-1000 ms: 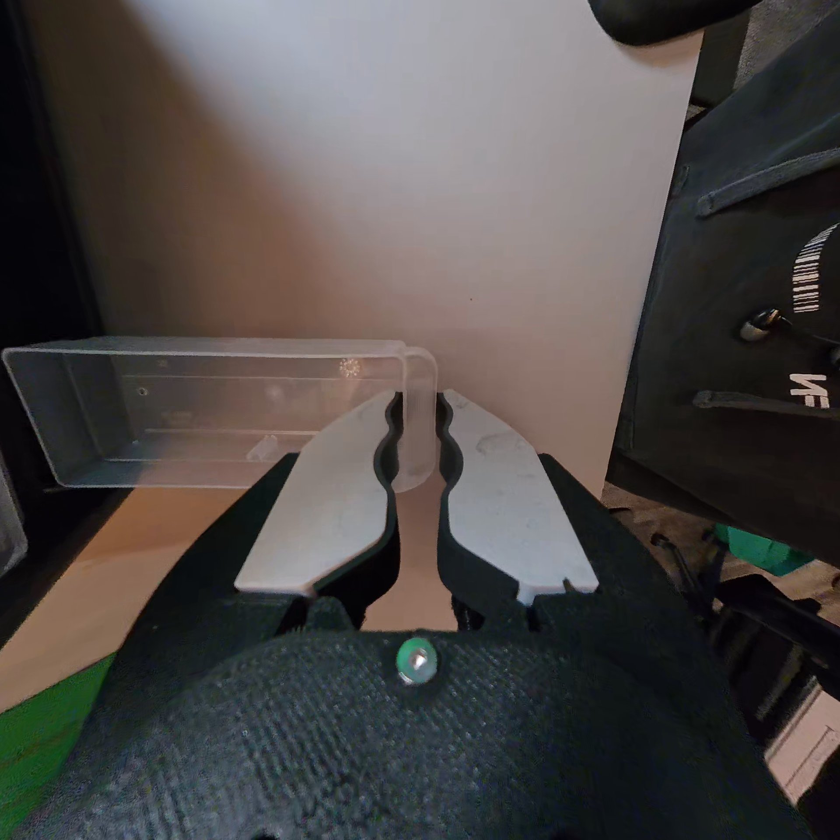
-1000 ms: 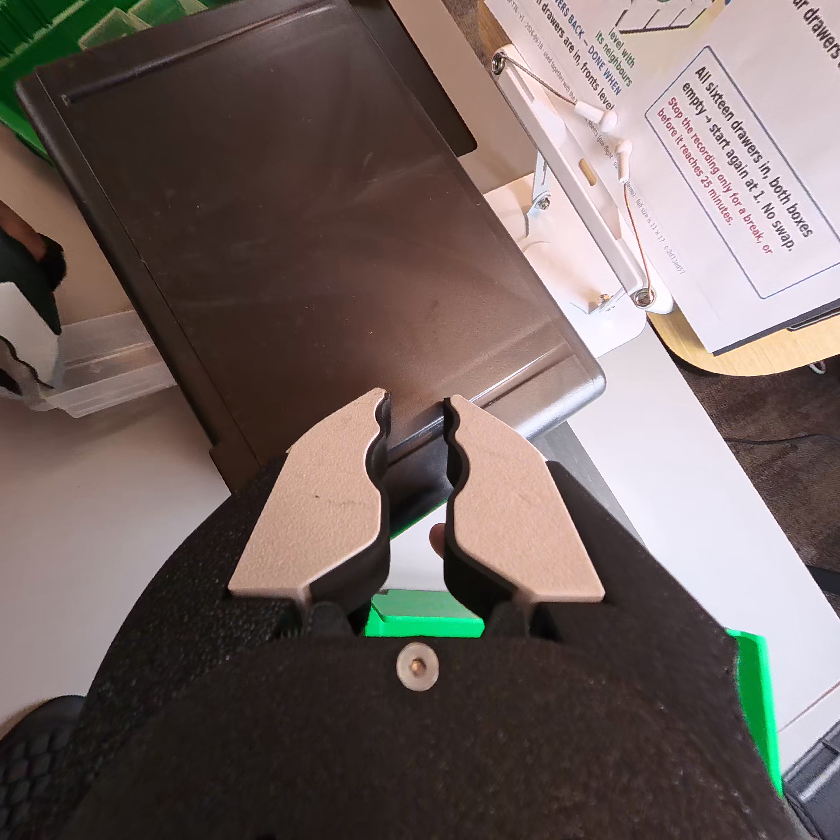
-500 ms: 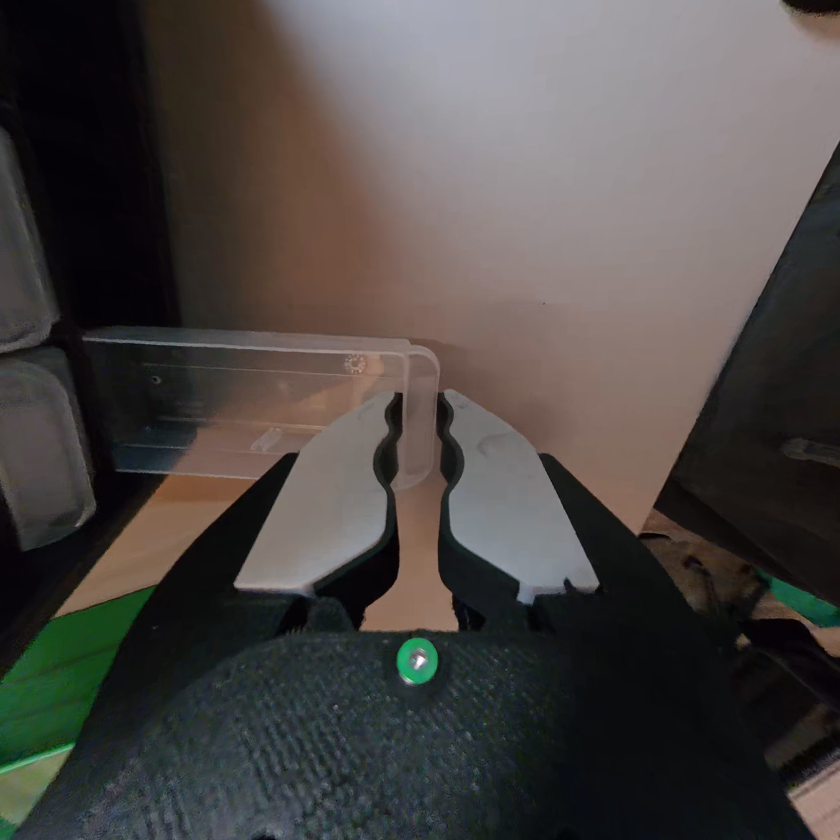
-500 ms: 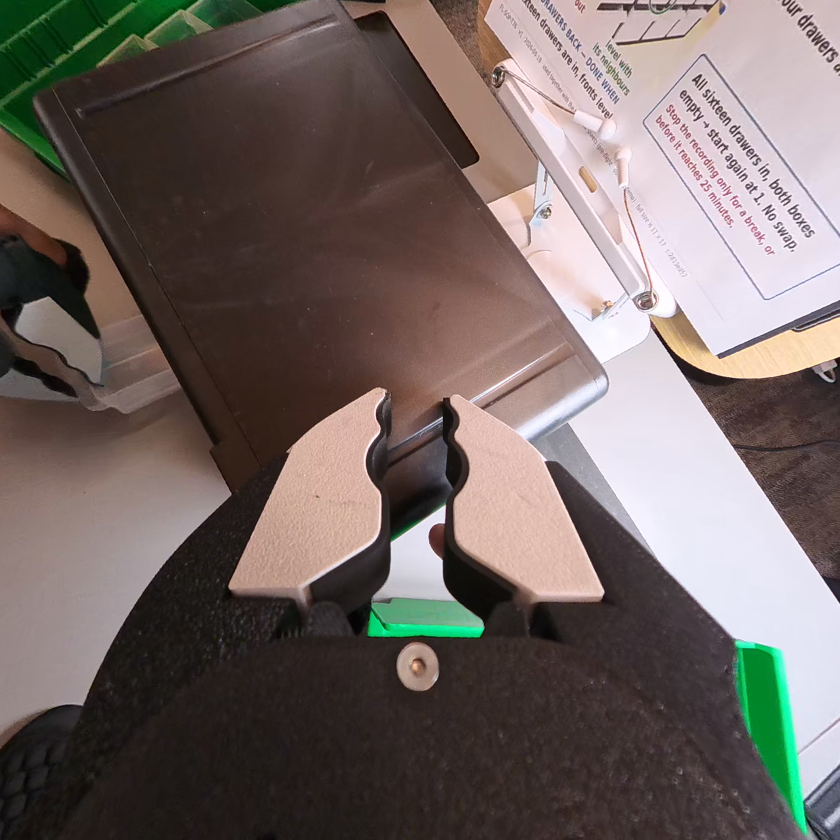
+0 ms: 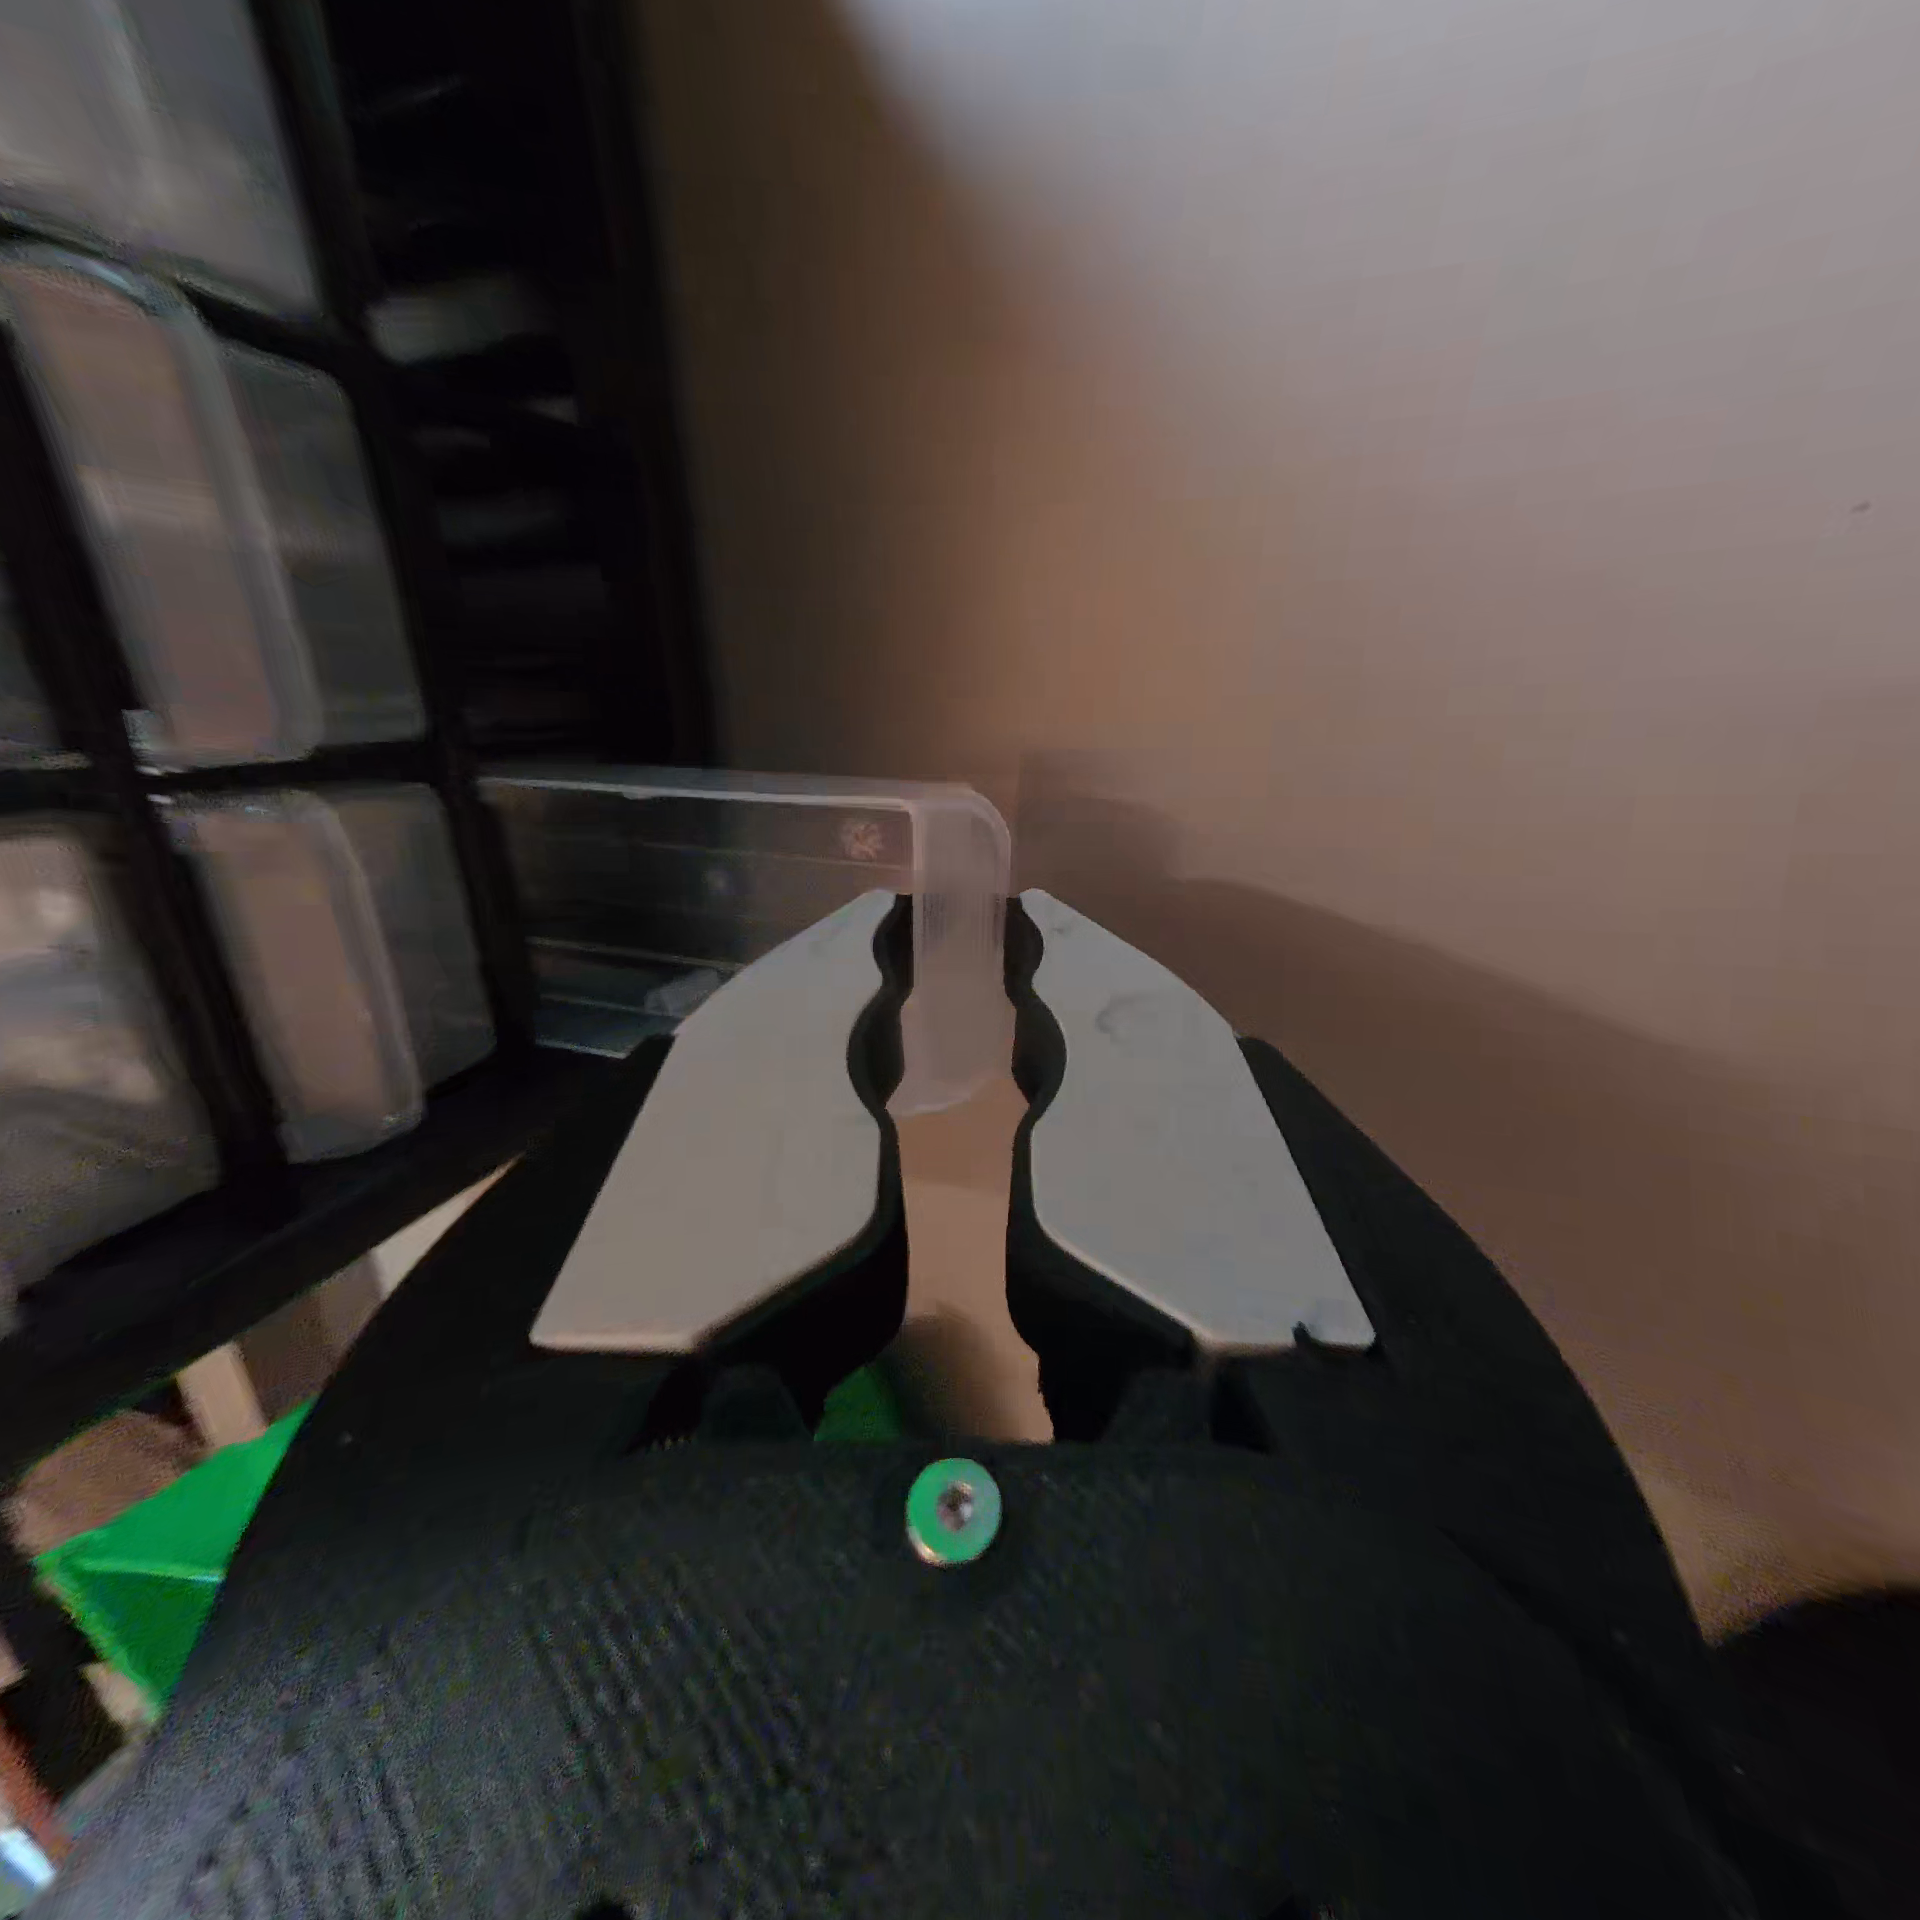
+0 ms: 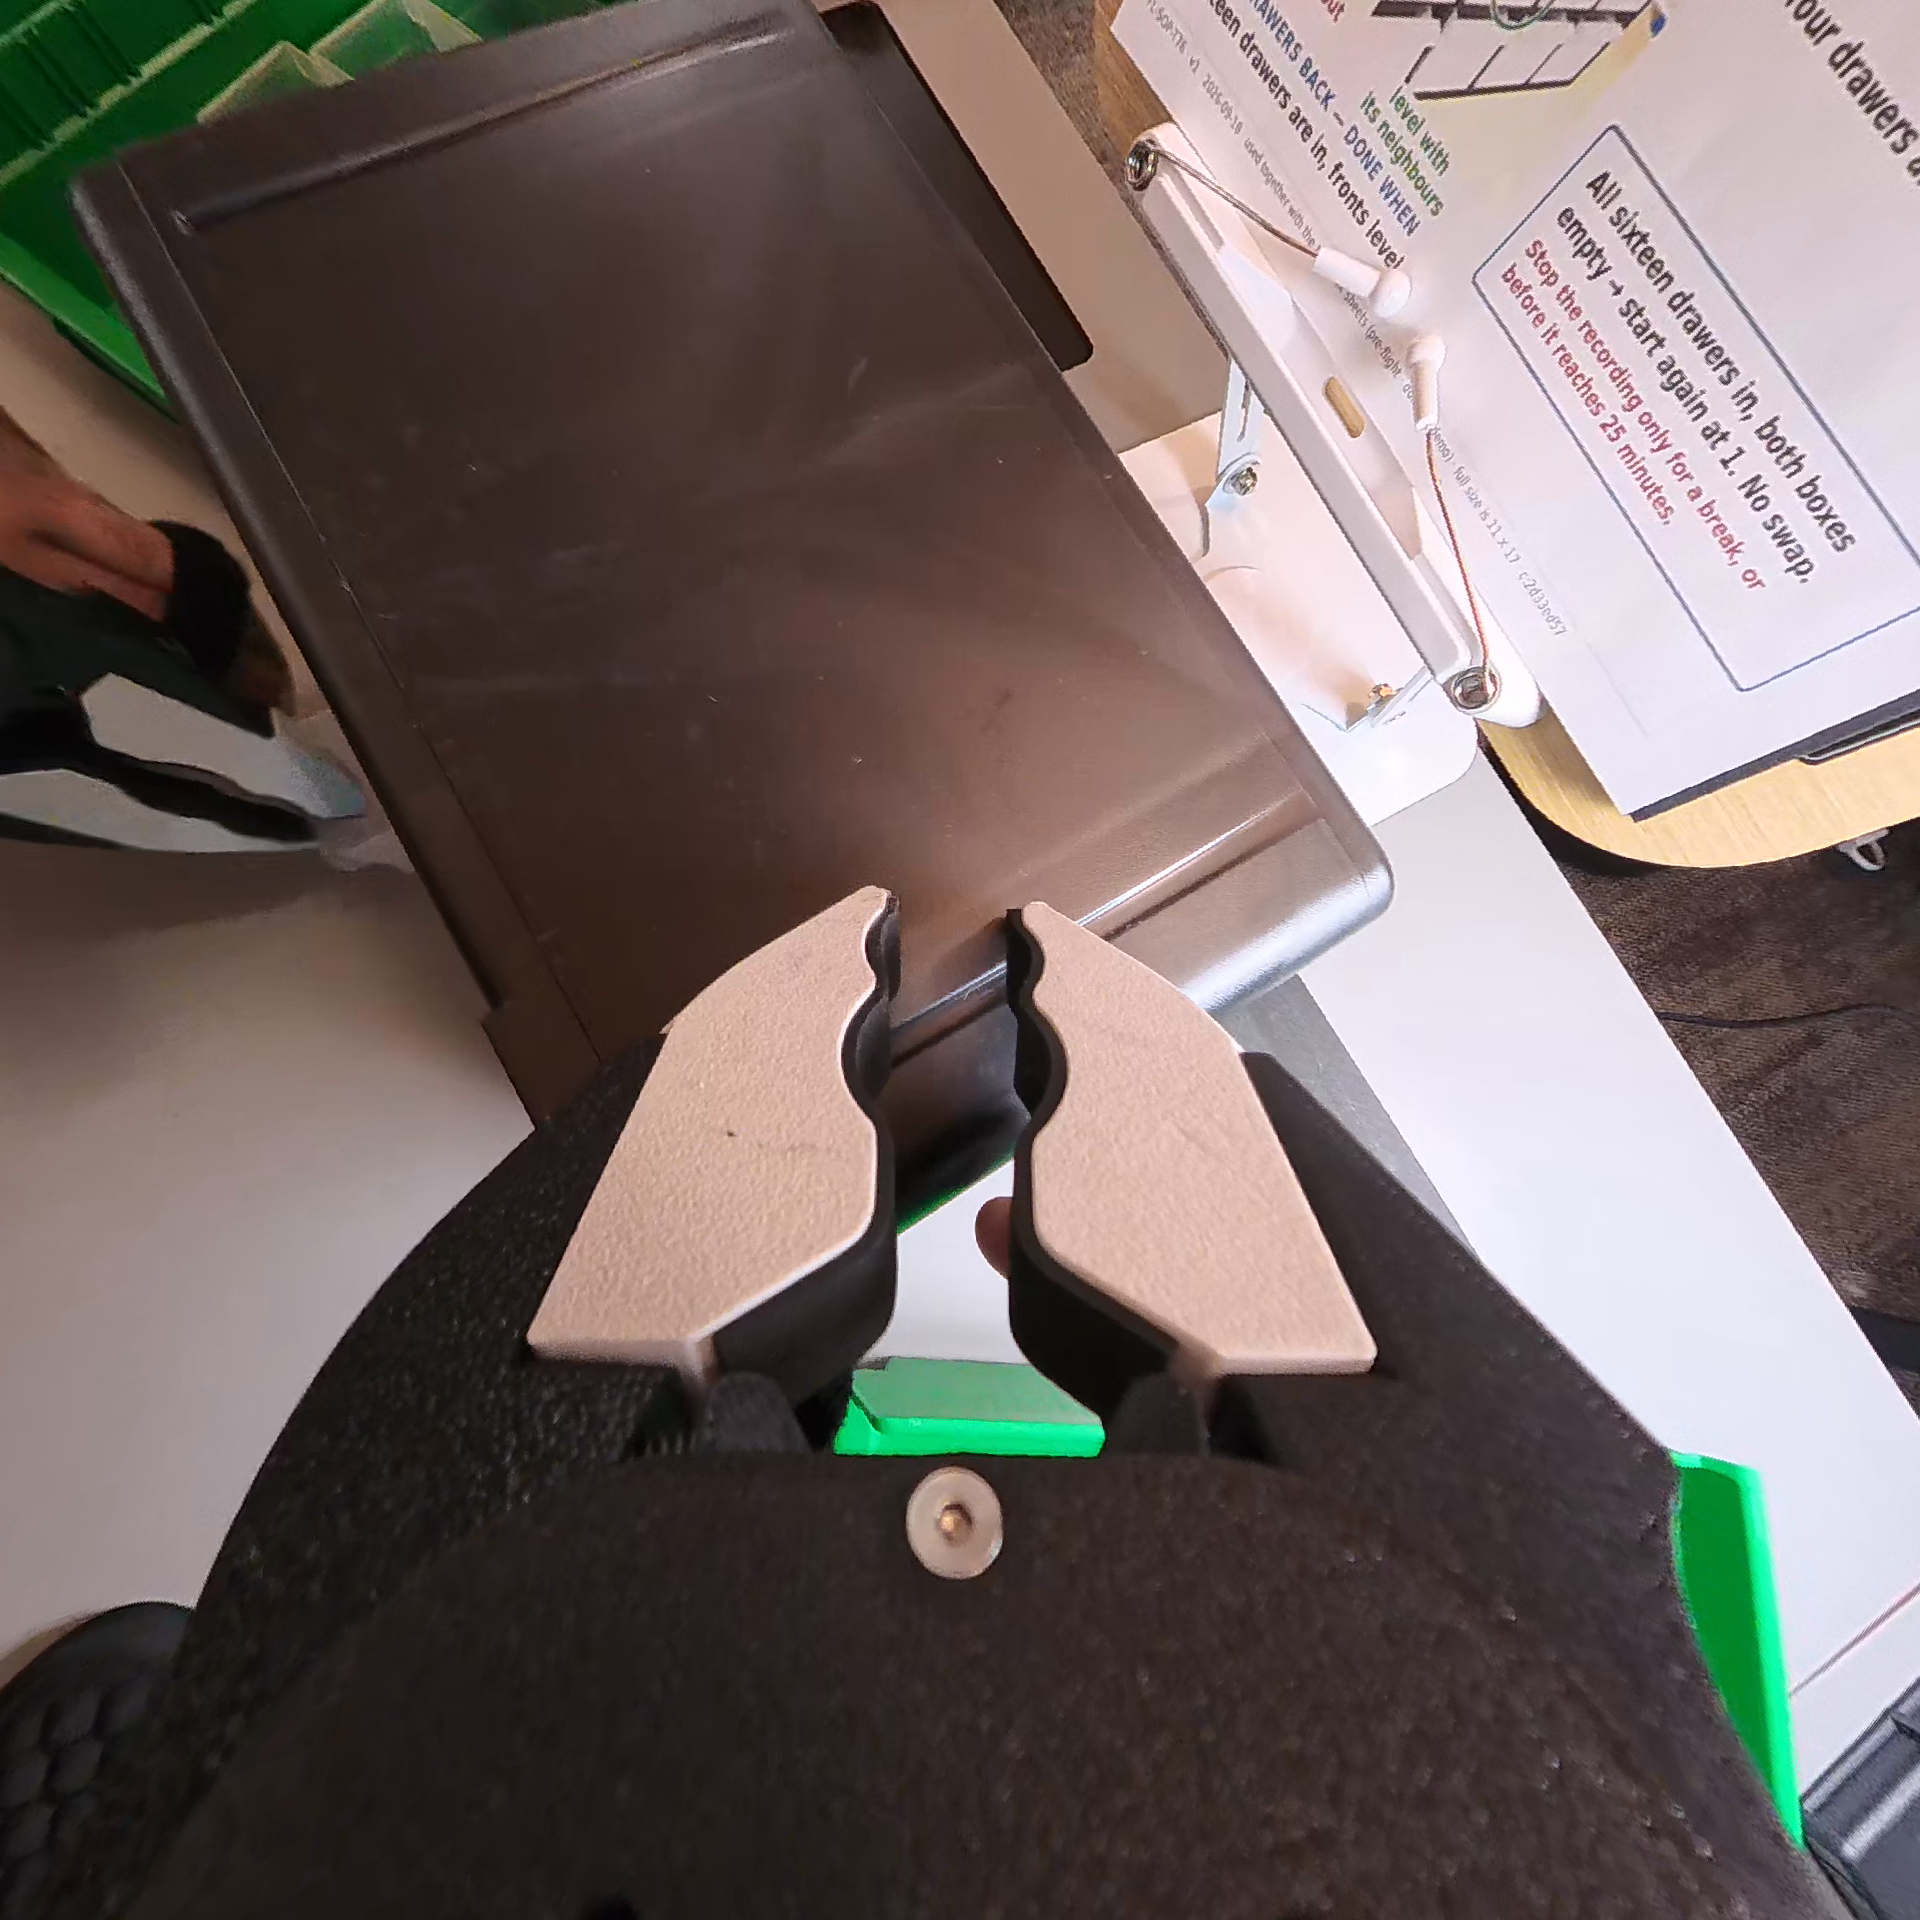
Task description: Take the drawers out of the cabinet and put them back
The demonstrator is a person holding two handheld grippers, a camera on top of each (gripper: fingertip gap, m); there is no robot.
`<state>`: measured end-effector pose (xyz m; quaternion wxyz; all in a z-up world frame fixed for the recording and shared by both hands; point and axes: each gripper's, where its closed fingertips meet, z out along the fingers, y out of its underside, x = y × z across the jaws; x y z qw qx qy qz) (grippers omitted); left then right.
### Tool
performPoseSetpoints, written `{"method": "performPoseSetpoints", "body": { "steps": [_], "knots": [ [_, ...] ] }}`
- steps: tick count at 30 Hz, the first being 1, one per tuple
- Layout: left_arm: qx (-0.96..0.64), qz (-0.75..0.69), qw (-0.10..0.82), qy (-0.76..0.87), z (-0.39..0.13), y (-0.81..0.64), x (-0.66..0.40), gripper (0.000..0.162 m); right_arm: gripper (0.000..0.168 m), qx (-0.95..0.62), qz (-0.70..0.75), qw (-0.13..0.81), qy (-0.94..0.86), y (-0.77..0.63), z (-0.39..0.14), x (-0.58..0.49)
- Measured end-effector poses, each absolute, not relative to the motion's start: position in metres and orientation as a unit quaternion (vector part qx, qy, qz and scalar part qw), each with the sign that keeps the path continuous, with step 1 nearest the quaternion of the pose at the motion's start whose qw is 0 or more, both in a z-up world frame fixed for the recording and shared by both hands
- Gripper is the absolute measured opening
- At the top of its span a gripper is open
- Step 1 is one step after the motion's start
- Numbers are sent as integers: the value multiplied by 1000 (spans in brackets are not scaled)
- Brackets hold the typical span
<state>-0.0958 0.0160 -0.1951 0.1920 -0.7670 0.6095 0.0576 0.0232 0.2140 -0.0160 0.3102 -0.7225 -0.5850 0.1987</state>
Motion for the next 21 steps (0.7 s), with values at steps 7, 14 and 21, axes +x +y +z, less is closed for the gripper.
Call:
{"method": "performPoseSetpoints", "body": {
  "steps": [7, 14, 21],
  "knots": [
    [-687, 237, 356, 587, -179, 79, -112, 28, 19, -729, 189, 300, -586, 214, -16, 23],
    [-684, 233, 497, 481, -159, 67, -111, 34, 17, -729, 187, 303, -585, 213, -16, 23],
    [-707, 208, 484, 472, -193, 53, -122, 18, 18, -730, 192, 291, -588, 214, -17, 23]
  ]
}}
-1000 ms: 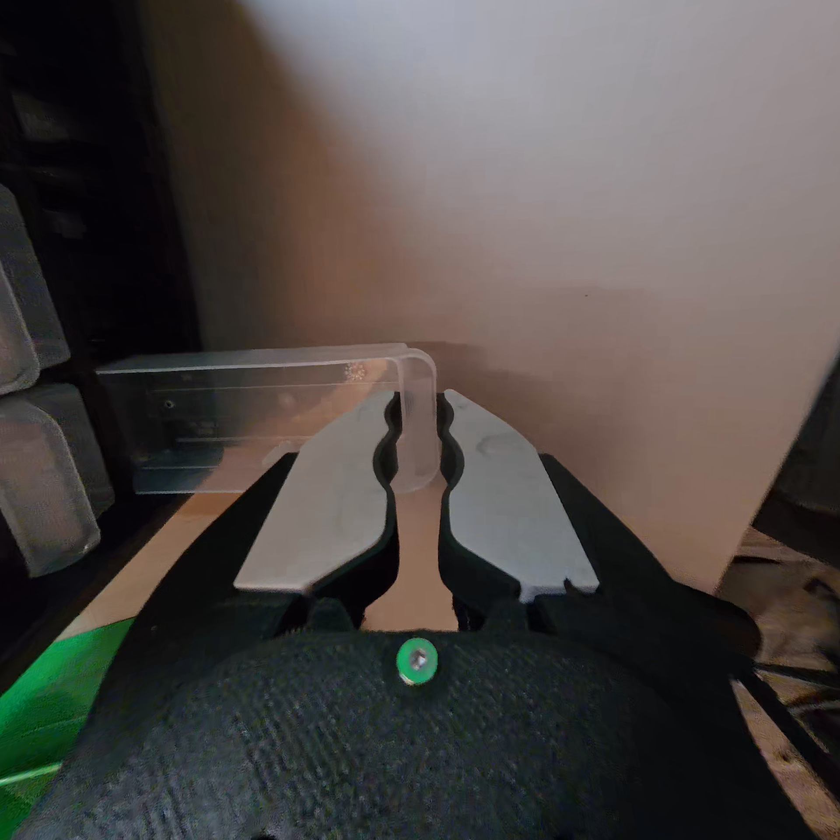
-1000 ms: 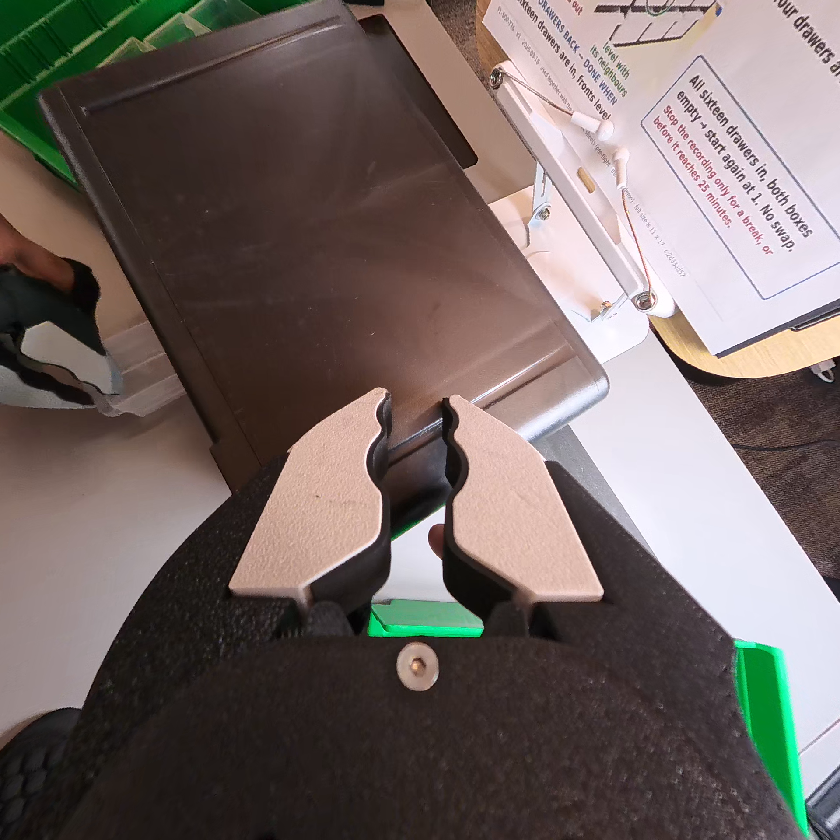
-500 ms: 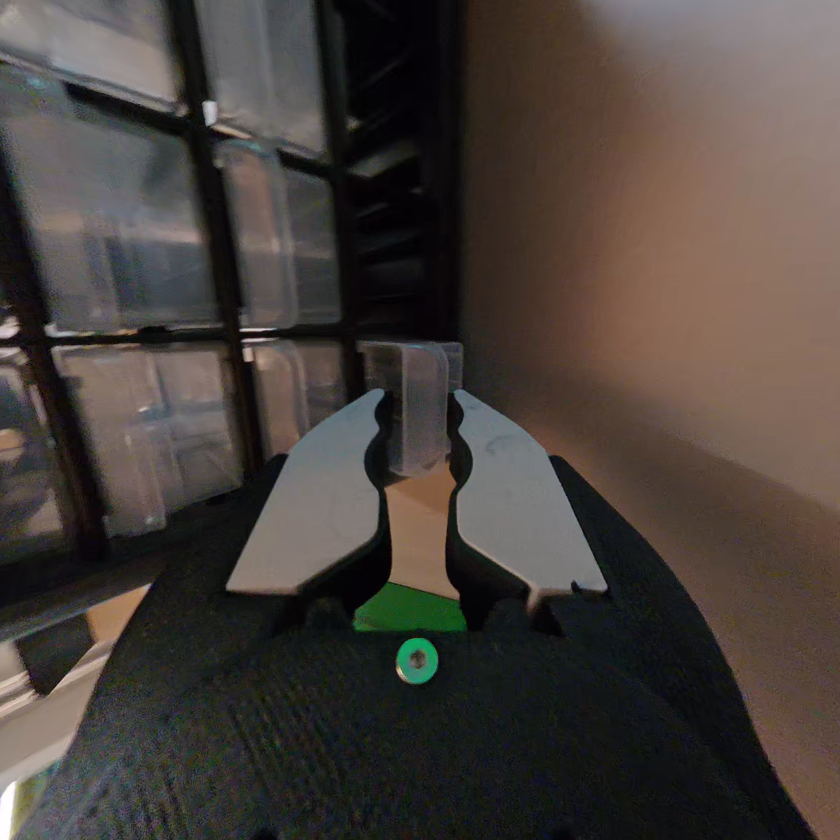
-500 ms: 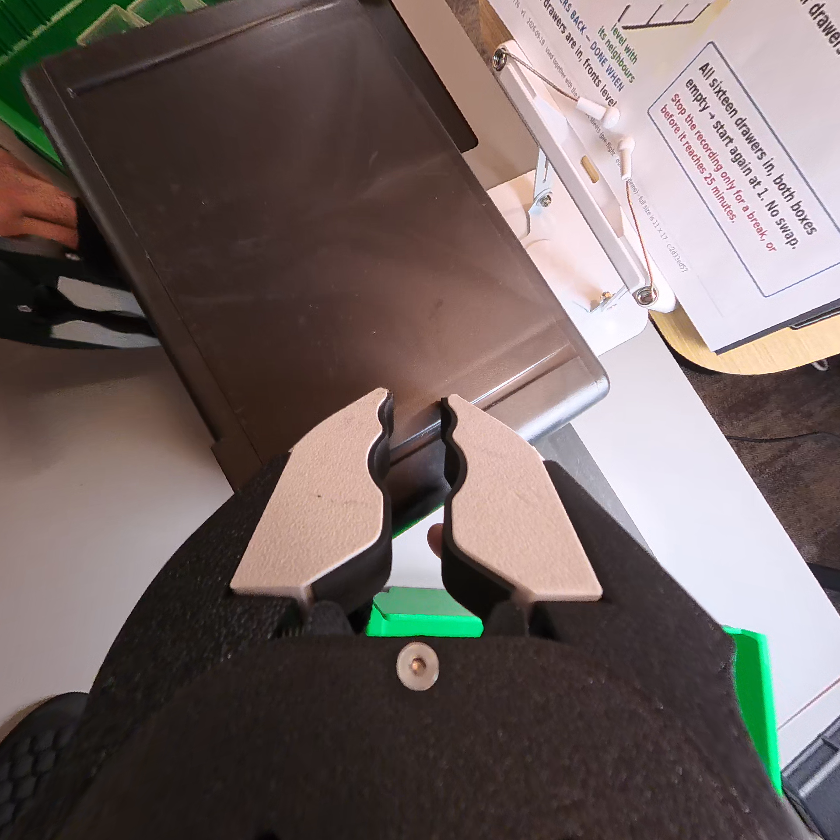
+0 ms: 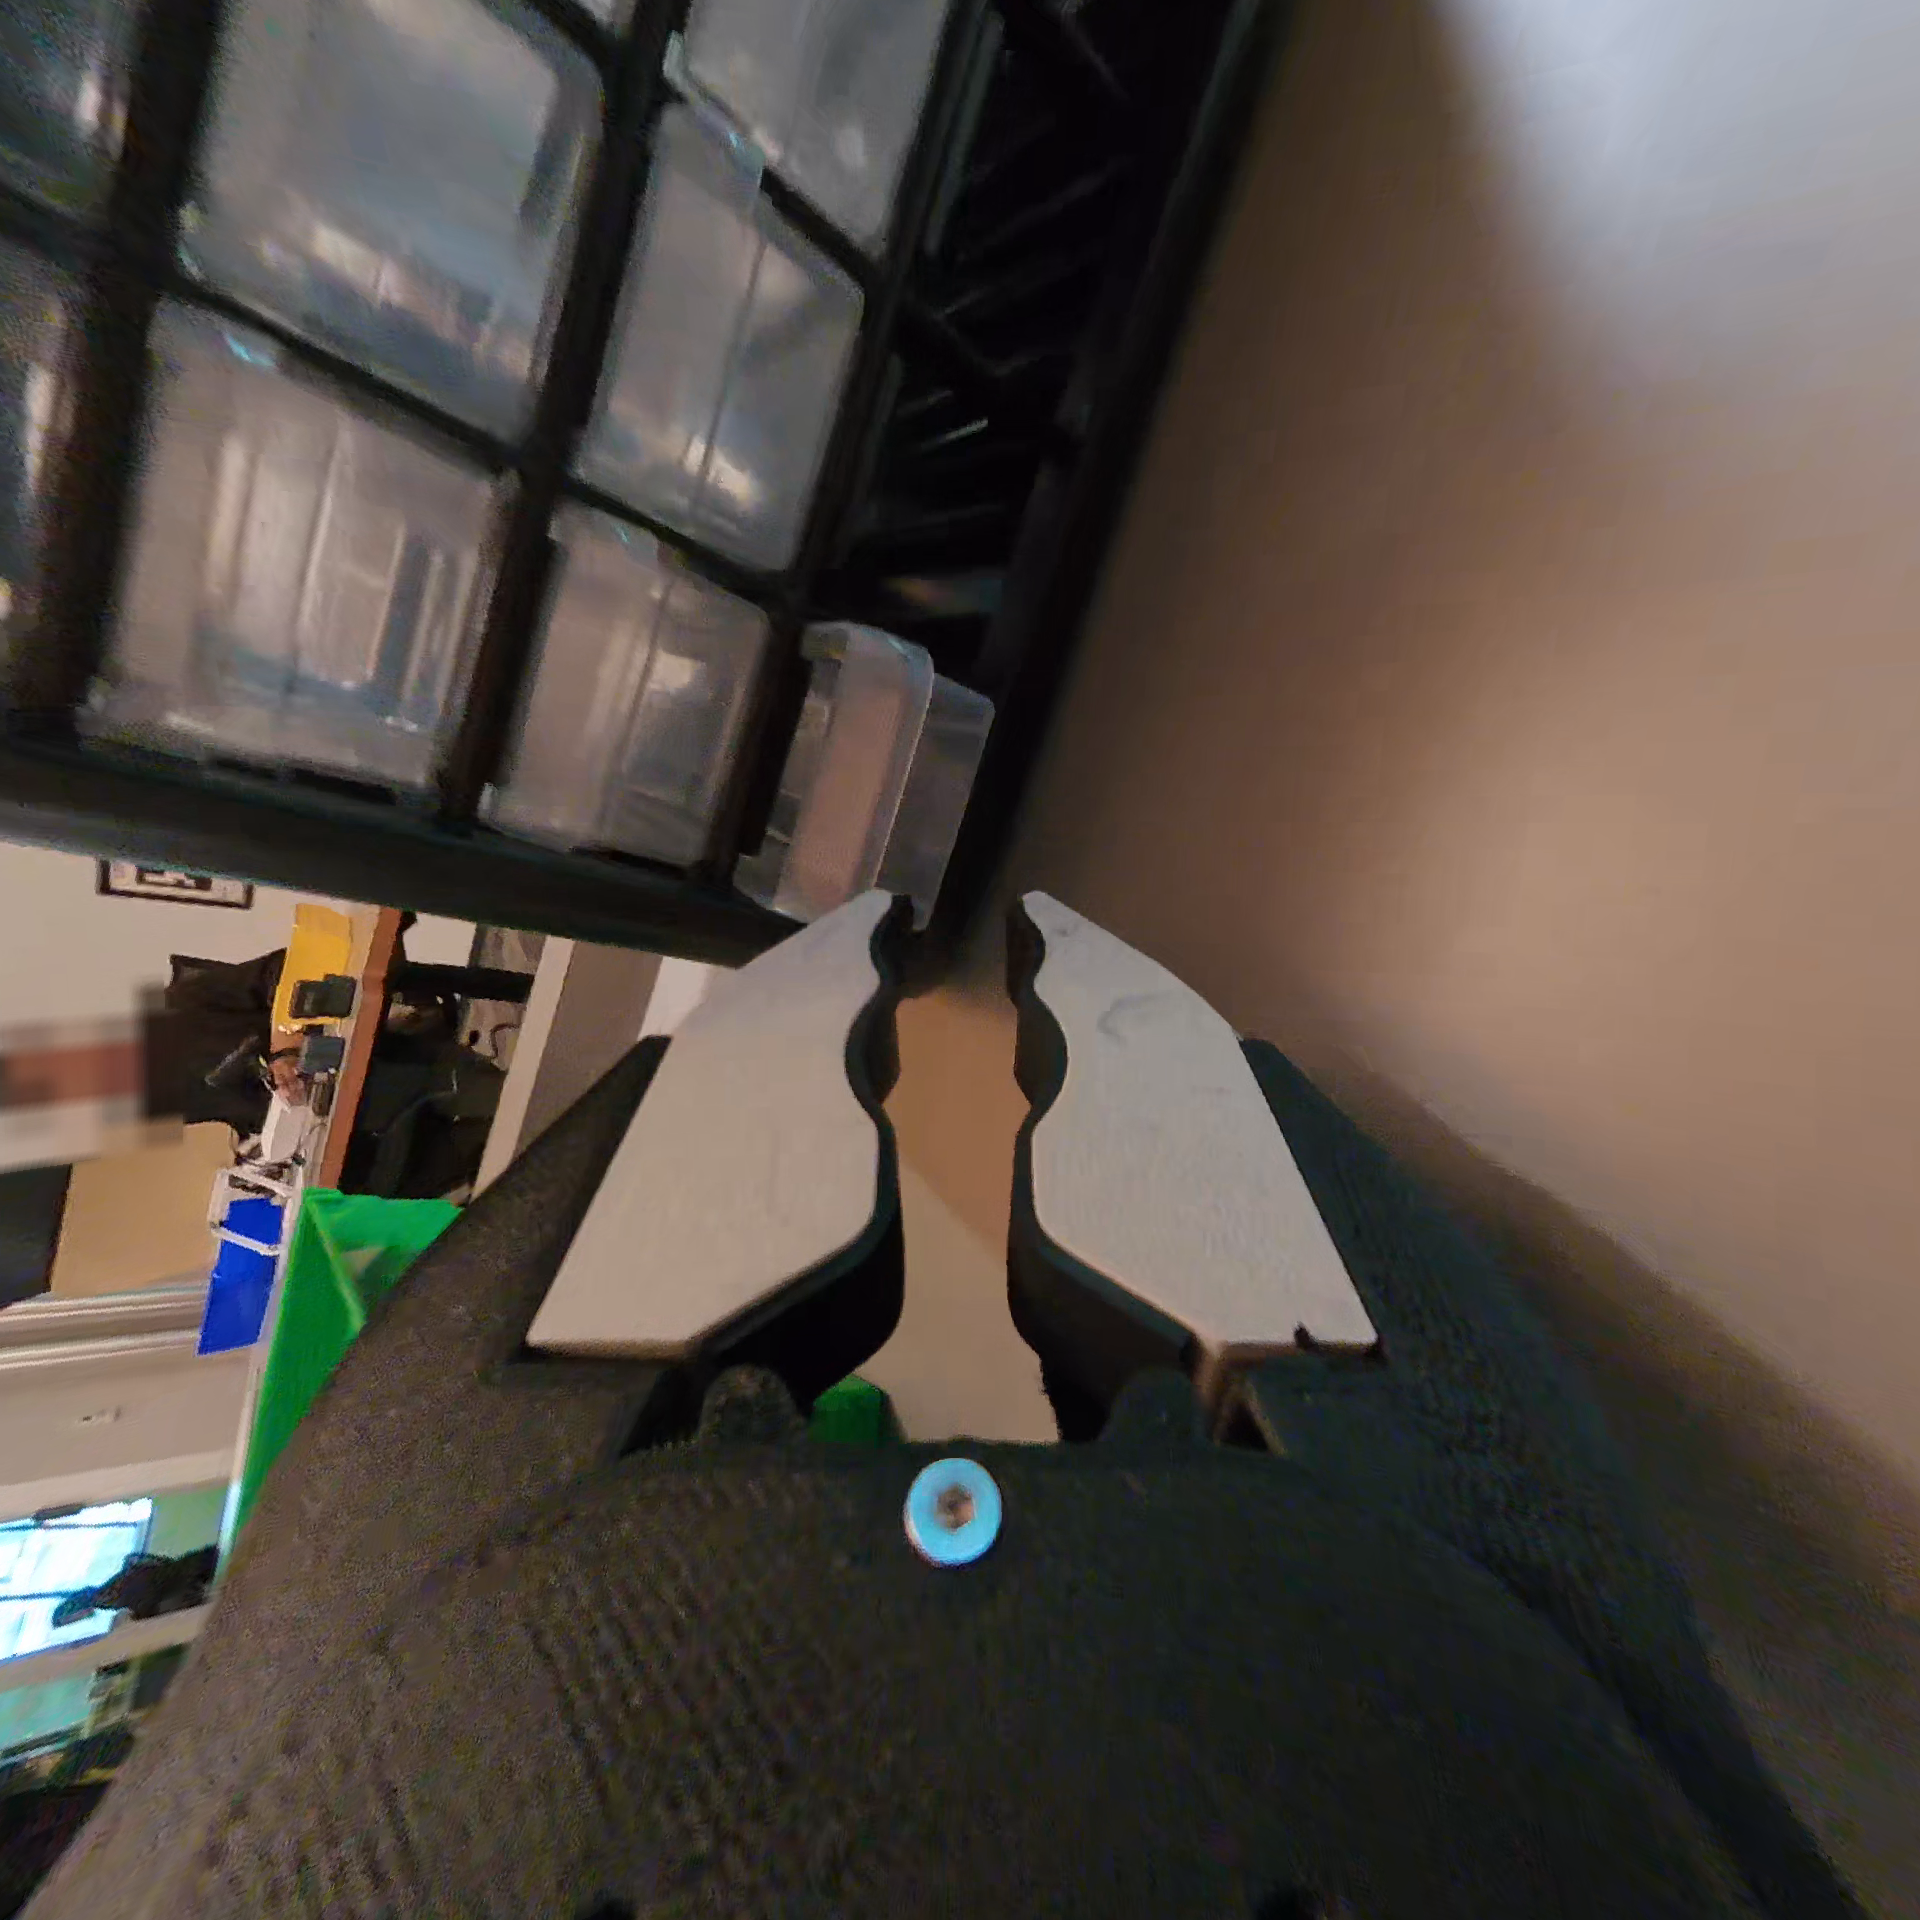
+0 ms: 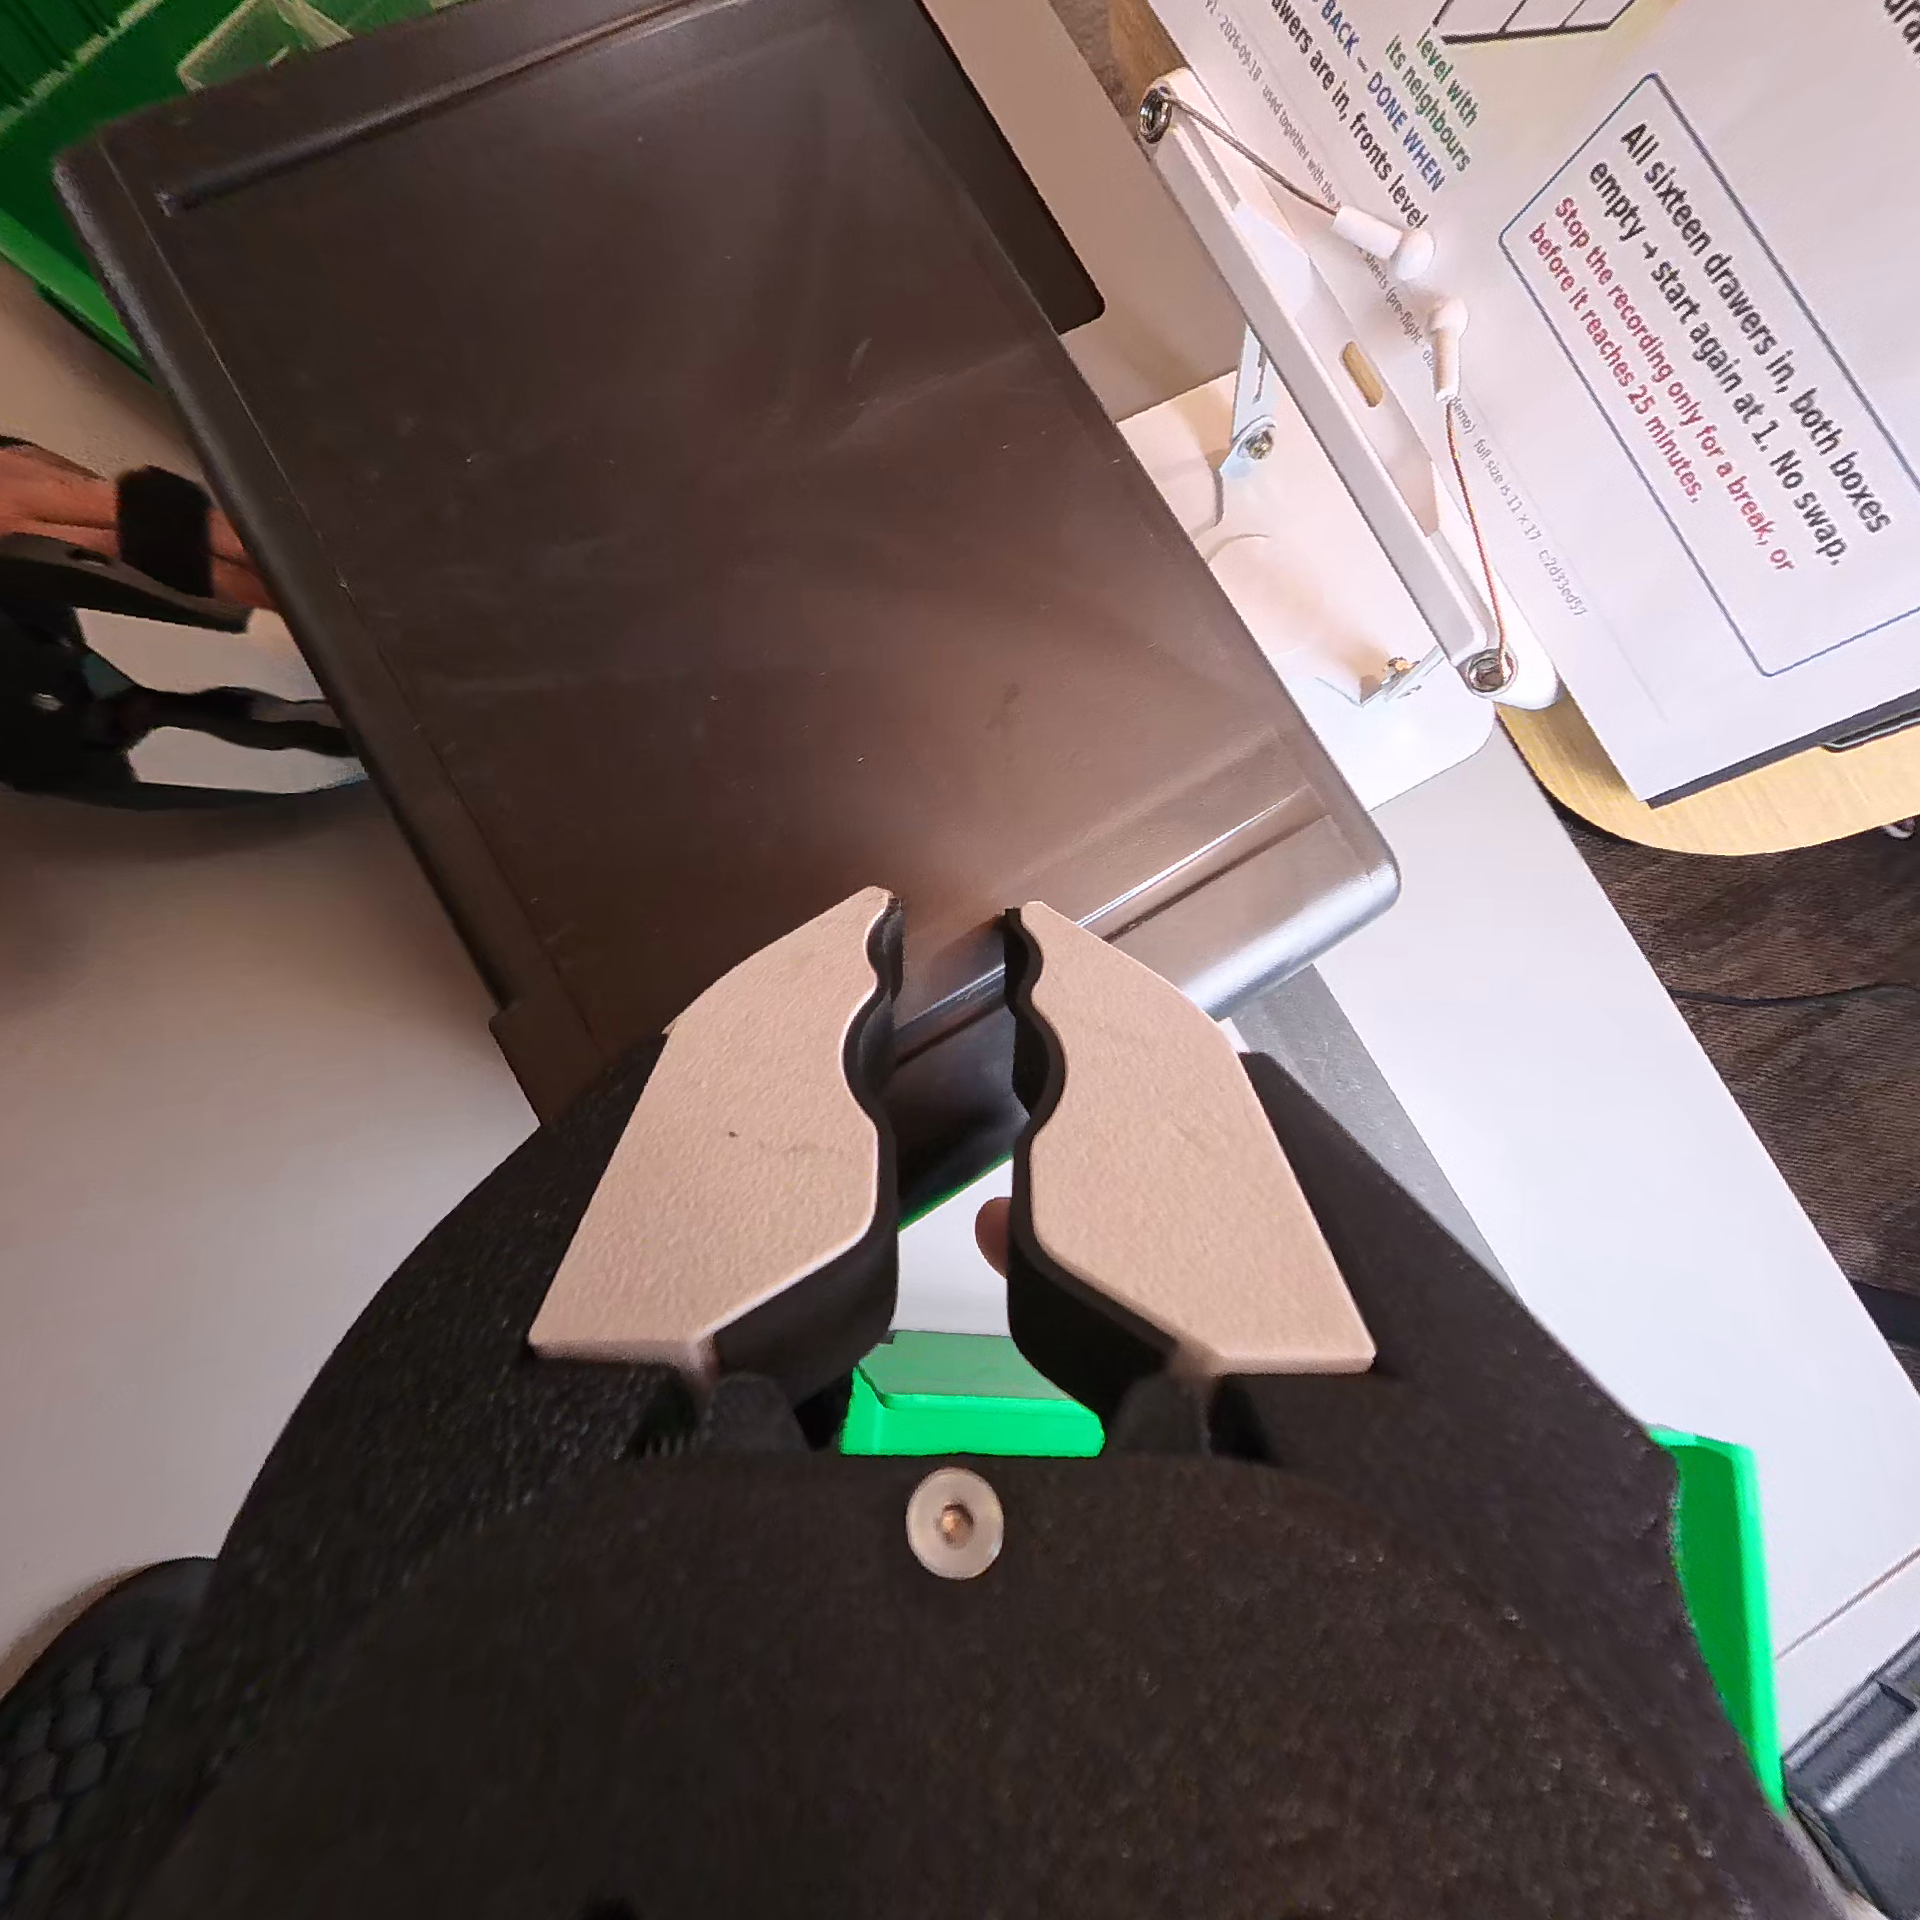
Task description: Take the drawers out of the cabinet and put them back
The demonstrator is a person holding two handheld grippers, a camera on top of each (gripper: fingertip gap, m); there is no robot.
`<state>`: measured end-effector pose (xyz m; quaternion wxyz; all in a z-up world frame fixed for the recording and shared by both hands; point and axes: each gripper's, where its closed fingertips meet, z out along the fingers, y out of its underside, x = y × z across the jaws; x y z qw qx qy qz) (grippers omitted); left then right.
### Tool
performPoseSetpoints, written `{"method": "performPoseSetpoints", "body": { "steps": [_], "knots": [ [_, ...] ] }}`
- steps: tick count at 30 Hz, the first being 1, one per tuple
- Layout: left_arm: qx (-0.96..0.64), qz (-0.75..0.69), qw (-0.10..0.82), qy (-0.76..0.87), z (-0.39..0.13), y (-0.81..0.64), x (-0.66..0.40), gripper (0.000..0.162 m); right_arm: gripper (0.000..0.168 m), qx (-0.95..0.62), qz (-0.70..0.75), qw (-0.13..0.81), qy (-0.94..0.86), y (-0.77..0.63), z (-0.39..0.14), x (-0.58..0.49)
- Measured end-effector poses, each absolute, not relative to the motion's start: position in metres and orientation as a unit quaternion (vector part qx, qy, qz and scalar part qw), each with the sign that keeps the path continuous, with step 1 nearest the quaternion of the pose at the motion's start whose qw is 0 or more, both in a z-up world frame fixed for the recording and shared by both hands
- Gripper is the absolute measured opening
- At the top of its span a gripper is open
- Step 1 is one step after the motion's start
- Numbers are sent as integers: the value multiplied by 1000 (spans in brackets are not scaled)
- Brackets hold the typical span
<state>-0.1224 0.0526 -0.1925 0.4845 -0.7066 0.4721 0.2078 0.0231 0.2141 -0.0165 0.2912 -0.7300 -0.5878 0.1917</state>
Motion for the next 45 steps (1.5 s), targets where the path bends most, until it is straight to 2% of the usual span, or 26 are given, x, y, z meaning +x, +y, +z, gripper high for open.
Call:
{"method": "performPoseSetpoints", "body": {
  "steps": [7, 9, 11, 17, 20, 23, 27, 31, 35, 38, 41, 44, 45],
  "knots": [
    [-737, 175, 500, 419, -191, 78, -125, 11, 18, -734, 192, 289, -584, 214, -17, 23],
    [-746, 172, 498, 407, -192, 85, -126, 0, 18, -734, 191, 285, -586, 214, -17, 23],
    [-758, 158, 492, 398, -196, 88, -124, 0, 18, -734, 192, 282, -587, 214, -17, 23],
    [-760, 144, 479, 415, -196, 74, -121, 17, 18, -734, 199, 282, -584, 214, -17, 23],
    [-757, 107, 495, 414, -168, 56, -127, 18, 18, -734, 198, 285, -585, 214, -17, 23],
    [-755, 135, 489, 416, -132, 48, -176, 20, 18, -732, 194, 285, -587, 214, -17, 23],
    [-800, 195, 366, 434, -118, 43, -282, 27, 18, -730, 194, 282, -592, 214, -17, 23],
    [-829, 221, 184, 479, -139, 26, -372, 33, 18, -731, 205, 283, -585, 215, -17, 21],
    [-834, 194, 26, 516, -168, 3, -405, 36, 18, -733, 200, 281, -586, 215, -17, 21],
    [-819, 198, -58, 535, -186, -4, -414, 36, 18, -735, 194, 281, -586, 215, -17, 21],
    [-818, 207, -119, 524, -202, -5, -423, 30, 18, -736, 188, 279, -587, 215, -17, 22],
    [-817, 217, -134, 518, -208, -1, -426, 10, 17, -736, 178, 280, -590, 215, -17, 21],
    [-822, 207, -131, 514, -209, -2, -422, 9, 17, -735, 174, 281, -592, 215, -17, 21]
  ]
}}
